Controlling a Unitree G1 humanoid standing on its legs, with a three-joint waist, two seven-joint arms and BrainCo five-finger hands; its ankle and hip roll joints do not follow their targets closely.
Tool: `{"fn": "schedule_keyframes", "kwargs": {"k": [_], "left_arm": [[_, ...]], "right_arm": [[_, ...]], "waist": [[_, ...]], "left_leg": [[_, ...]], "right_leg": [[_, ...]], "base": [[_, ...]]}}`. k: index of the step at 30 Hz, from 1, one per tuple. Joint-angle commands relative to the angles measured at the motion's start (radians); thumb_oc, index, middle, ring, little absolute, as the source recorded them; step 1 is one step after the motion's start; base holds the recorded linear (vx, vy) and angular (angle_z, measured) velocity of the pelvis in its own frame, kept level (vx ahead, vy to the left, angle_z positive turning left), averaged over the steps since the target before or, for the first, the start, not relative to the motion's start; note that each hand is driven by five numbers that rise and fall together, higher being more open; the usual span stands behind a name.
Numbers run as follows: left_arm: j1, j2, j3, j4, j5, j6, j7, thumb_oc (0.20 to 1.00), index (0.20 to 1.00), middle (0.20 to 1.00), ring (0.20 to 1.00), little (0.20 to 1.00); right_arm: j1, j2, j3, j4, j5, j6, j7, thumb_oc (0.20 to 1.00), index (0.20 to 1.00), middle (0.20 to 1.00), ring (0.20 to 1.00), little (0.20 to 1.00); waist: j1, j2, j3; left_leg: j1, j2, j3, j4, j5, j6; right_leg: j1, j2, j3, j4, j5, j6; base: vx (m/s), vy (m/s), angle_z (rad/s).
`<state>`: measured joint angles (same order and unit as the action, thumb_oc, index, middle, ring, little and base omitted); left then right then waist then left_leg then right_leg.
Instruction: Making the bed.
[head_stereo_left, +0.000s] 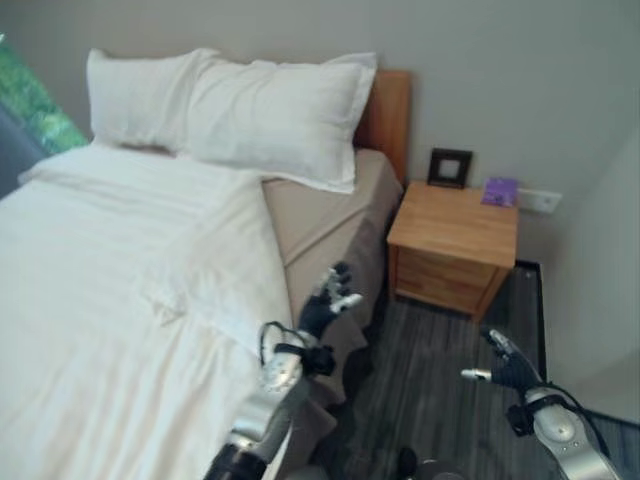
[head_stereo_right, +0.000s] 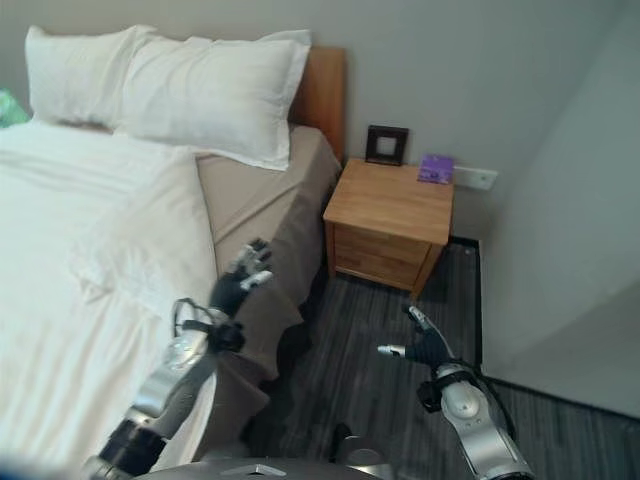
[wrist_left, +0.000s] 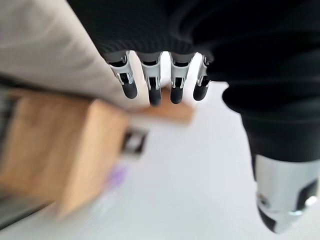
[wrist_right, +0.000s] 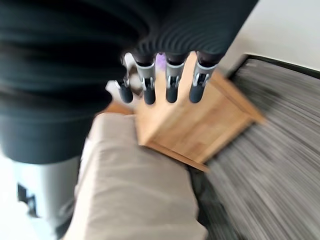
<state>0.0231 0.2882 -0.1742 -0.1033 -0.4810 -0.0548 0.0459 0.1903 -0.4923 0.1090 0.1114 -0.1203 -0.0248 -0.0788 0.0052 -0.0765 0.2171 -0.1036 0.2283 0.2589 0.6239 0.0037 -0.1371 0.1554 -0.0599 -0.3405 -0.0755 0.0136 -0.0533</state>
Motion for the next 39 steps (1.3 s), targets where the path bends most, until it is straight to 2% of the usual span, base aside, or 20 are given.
{"fn": "schedule_keyframes", "kwargs": {"k": [1,2,3,5,7,8,9,10,12,17,20,22,25,28,30,31,33,35,38,39], "left_arm": [[-0.003,0.112,0.147,-0.140,0.075,-0.121,0.038,1.000,1.000,1.000,1.000,1.000],[0.013,0.114,0.198,-0.138,0.076,-0.136,0.053,1.000,1.000,1.000,1.000,1.000],[0.030,0.116,0.261,-0.141,0.062,-0.144,0.075,1.000,1.000,1.000,1.000,1.000],[0.029,0.102,0.377,-0.174,-0.019,-0.142,0.110,1.000,1.000,1.000,1.000,1.000],[0.045,0.099,0.436,-0.203,-0.048,-0.151,0.123,1.000,1.000,1.000,1.000,1.000],[0.056,0.093,0.461,-0.220,-0.079,-0.155,0.115,1.000,1.000,1.000,1.000,1.000],[0.067,0.079,0.467,-0.236,-0.110,-0.146,0.103,1.000,1.000,1.000,1.000,1.000],[0.086,0.083,0.462,-0.240,-0.092,-0.134,0.109,1.000,1.000,1.000,1.000,1.000],[0.093,0.086,0.462,-0.259,-0.063,-0.131,0.116,1.000,1.000,1.000,1.000,1.000],[0.099,0.084,0.449,-0.274,-0.039,-0.117,0.090,1.000,1.000,1.000,1.000,1.000],[0.087,0.092,0.403,-0.235,-0.063,-0.103,0.075,1.000,1.000,1.000,1.000,1.000],[0.083,0.103,0.362,-0.202,-0.077,-0.083,0.050,1.000,1.000,1.000,1.000,1.000],[0.092,0.118,0.333,-0.149,-0.056,-0.069,0.029,1.000,1.000,1.000,1.000,1.000],[0.116,0.111,0.349,-0.083,-0.039,-0.066,0.025,1.000,1.000,1.000,1.000,1.000],[0.139,0.076,0.345,-0.049,-0.061,-0.059,0.027,1.000,1.000,1.000,1.000,1.000],[0.153,0.054,0.334,-0.017,-0.071,-0.050,0.021,1.000,1.000,1.000,1.000,1.000],[0.162,0.045,0.317,0.001,-0.068,-0.049,0.020,1.000,1.000,1.000,1.000,1.000],[0.160,0.035,0.282,0.028,-0.074,-0.039,0.012,1.000,1.000,1.000,1.000,1.000],[0.156,0.049,0.220,0.056,-0.111,-0.006,-0.028,1.000,1.000,1.000,1.000,1.000],[0.156,0.049,0.221,0.056,-0.112,-0.007,-0.028,1.000,1.000,1.000,1.000,1.000]], "right_arm": [[-0.060,-0.080,-0.118,-0.052,-0.059,-0.039,-0.058,1.000,1.000,1.000,1.000,1.000],[-0.064,-0.085,-0.149,-0.055,-0.053,-0.041,-0.063,1.000,1.000,1.000,1.000,1.000],[-0.055,-0.085,-0.189,-0.067,-0.047,-0.042,-0.074,1.000,1.000,1.000,1.000,1.000],[-0.040,-0.090,-0.261,-0.101,-0.051,-0.024,-0.074,1.000,1.000,1.000,1.000,1.000],[-0.038,-0.080,-0.296,-0.106,-0.066,-0.013,-0.067,1.000,1.000,1.000,1.000,1.000],[-0.034,-0.076,-0.313,-0.112,-0.082,-0.011,-0.051,1.000,1.000,1.000,1.000,1.000],[-0.032,-0.073,-0.327,-0.120,-0.097,-0.005,-0.034,1.000,1.000,1.000,1.000,1.000],[-0.042,-0.086,-0.336,-0.135,-0.132,0.005,-0.024,1.000,1.000,1.000,1.000,1.000],[-0.050,-0.087,-0.359,-0.131,-0.142,0.009,-0.036,1.000,1.000,1.000,1.000,1.000],[-0.061,-0.101,-0.424,-0.164,-0.188,0.023,-0.065,1.000,1.000,1.000,1.000,1.000],[-0.073,-0.129,-0.434,-0.184,-0.232,0.032,-0.087,1.000,1.000,1.000,1.000,1.000],[-0.082,-0.160,-0.441,-0.206,-0.275,0.041,-0.094,1.000,1.000,1.000,1.000,1.000],[-0.127,-0.208,-0.427,-0.226,-0.361,0.052,-0.102,1.000,1.000,1.000,1.000,1.000],[-0.235,-0.217,-0.334,-0.236,-0.436,0.049,-0.099,1.000,1.000,1.000,1.000,1.000],[-0.309,-0.223,-0.246,-0.206,-0.431,0.044,-0.084,1.000,1.000,1.000,1.000,1.000],[-0.385,-0.233,-0.178,-0.192,-0.424,0.042,-0.072,1.000,1.000,1.000,1.000,1.000],[-0.424,-0.235,-0.133,-0.167,-0.410,0.041,-0.071,1.000,1.000,1.000,1.000,1.000],[-0.482,-0.276,-0.063,-0.077,-0.396,0.053,-0.068,1.000,1.000,1.000,1.000,1.000],[-0.515,-0.302,-0.004,0.052,-0.373,0.085,-0.057,1.000,1.000,1.000,1.000,1.000],[-0.522,-0.302,0.002,0.059,-0.371,0.083,-0.060,1.000,1.000,1.000,1.000,1.000]], "waist": [[0.041,0.032,-0.024],[0.047,0.035,-0.039],[0.034,0.043,-0.051],[0.019,0.051,-0.074],[0.034,0.065,-0.094],[0.027,0.067,-0.102],[0.008,0.059,-0.101],[0.001,0.063,-0.094],[-0.018,0.067,-0.078],[-0.010,0.049,-0.073],[-0.012,0.030,-0.089],[-0.010,0.018,-0.098],[0.006,0.001,-0.111],[0.041,-0.004,-0.114],[0.063,0.006,-0.121],[0.082,0.017,-0.122],[0.094,0.027,-0.113],[0.092,0.018,-0.086],[0.081,-0.021,-0.070],[0.079,-0.020,-0.065]], "left_leg": [[0.036,-0.044,0.116,-0.295,0.096,0.030],[0.045,-0.055,0.136,-0.343,0.077,0.015],[0.057,-0.055,0.241,-0.434,0.089,0.015],[0.108,-0.059,0.331,-0.538,0.113,0.030],[0.155,-0.116,0.267,-0.610,0.083,0.072],[0.198,-0.153,0.254,-0.657,0.055,0.100],[0.248,-0.193,0.253,-0.706,0.025,0.137],[0.264,-0.204,0.215,-0.711,0.013,0.158],[0.283,-0.193,0.194,-0.711,-0.001,0.165],[0.253,-0.156,0.114,-0.711,0.026,0.127],[0.222,-0.134,0.011,-0.711,0.033,0.093],[0.205,-0.127,-0.063,-0.711,0.025,0.079],[0.189,-0.102,-0.119,-0.711,0.024,0.060],[0.196,-0.049,-0.125,-0.711,0.041,0.025],[0.179,0.010,-0.124,-0.711,0.088,-0.017],[0.167,0.050,-0.109,-0.711,0.132,-0.041],[0.156,0.058,-0.112,-0.711,0.180,-0.045],[0.103,0.036,-0.065,-0.615,0.184,-0.023],[0.082,-0.009,0.128,-0.464,0.060,0.023],[0.071,-0.005,0.144,-0.449,0.066,0.038]], "right_leg": [[0.053,-0.106,0.012,-0.009,0.009,0.144],[0.072,-0.096,0.002,-0.008,-0.015,0.155],[0.085,-0.087,-0.032,0.002,-0.030,0.159],[0.092,-0.093,-0.089,0.058,-0.056,0.159],[0.074,-0.106,-0.129,0.193,-0.067,0.168],[0.026,-0.144,-0.150,0.352,-0.015,0.204],[-0.033,-0.211,-0.151,0.499,0.057,0.280],[-0.055,-0.222,-0.116,0.602,0.131,0.306],[-0.143,-0.241,-0.067,0.677,0.126,0.307],[-0.159,-0.252,0.005,0.448,0.084,0.244],[-0.125,-0.217,0.206,0.194,0.081,0.233],[-0.115,-0.245,0.349,0.142,0.119,0.243],[-0.119,-0.249,0.452,0.084,0.135,0.257],[-0.087,-0.263,0.371,0.017,0.118,0.273],[-0.064,-0.205,0.355,-0.012,0.057,0.267],[-0.043,-0.184,0.293,-0.012,0.024,0.254],[-0.033,-0.167,0.274,-0.012,0.010,0.237],[0.000,-0.165,0.192,-0.012,-0.001,0.213],[0.027,-0.150,0.096,-0.012,-0.012,0.179],[0.022,-0.151,0.089,-0.012,0.000,0.176]], "base": [[0.38,-0.099,0.88],[0.37,-0.071,0.71],[0.33,-0.037,1.08],[0.21,0.018,1.51],[0.24,0.143,0.77],[0.27,0.253,0.52],[0.24,0.206,0.75],[0.13,0.152,1.27],[0.07,-0.015,1.29],[0.04,-0.212,0.93],[0.10,-0.311,1.01],[0.11,-0.311,0.88],[0.05,-0.350,0.98],[-0.01,-0.386,0.38],[0.00,-0.510,0.14],[0.01,-0.393,0.24],[0.00,-0.247,0.30],[-0.07,-0.291,0.70],[-0.07,-0.270,1.25],[0.07,-0.187,1.51]]}}
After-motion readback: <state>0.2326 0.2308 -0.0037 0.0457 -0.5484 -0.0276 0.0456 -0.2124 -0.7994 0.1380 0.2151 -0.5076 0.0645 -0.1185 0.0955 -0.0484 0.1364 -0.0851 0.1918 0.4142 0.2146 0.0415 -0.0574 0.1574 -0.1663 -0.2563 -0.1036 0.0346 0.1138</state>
